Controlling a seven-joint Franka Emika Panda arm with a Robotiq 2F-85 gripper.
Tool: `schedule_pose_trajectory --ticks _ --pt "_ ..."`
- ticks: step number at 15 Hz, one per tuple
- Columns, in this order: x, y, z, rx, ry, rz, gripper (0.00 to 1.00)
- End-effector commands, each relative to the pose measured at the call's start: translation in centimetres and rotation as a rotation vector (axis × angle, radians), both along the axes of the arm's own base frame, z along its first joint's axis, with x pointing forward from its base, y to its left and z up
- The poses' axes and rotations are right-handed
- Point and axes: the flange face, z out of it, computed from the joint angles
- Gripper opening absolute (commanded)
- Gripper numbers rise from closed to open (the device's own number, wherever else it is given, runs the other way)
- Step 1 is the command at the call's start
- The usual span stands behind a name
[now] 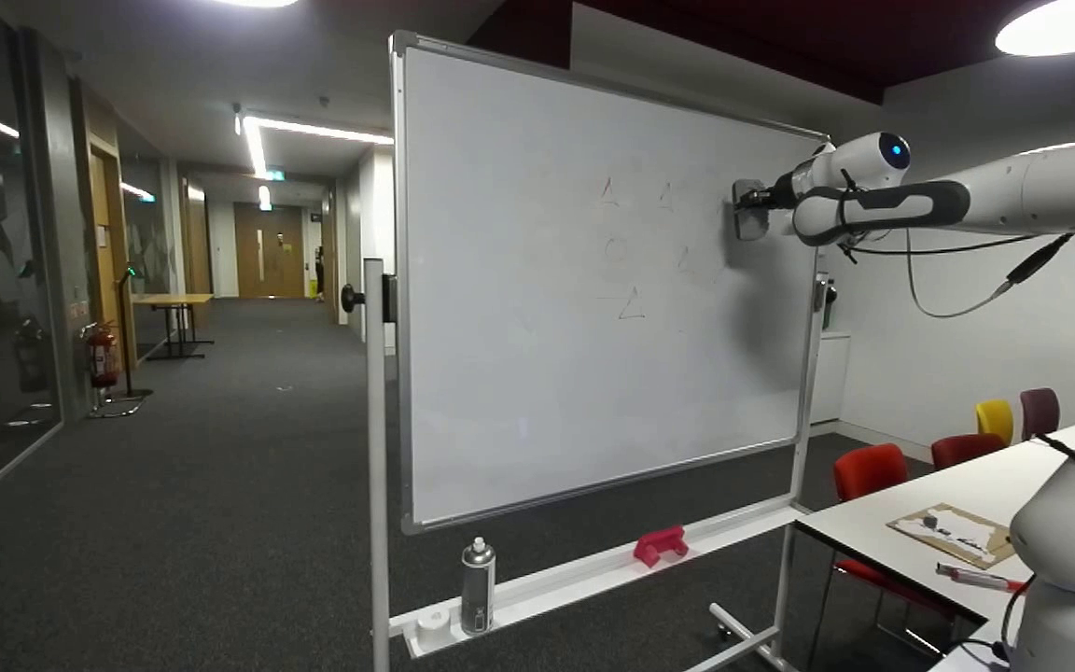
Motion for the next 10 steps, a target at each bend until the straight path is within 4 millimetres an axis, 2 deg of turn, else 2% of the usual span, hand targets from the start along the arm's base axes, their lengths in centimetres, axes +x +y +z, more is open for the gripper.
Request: schedule_pose_trajectory --ticks 1,4,5,10 --pt "0.3 -0.1 0.1 0.001 0.006 -0.001 0.60" --pt "0.7 -0.2 0.0 0.002 0.009 -0.002 0.60" --pt "0.7 -0.2 0.0 0.002 0.009 -0.002 0.35" --pt "1.8 0.2 -0.1 -0.053 -0.081 0.048 0.35"
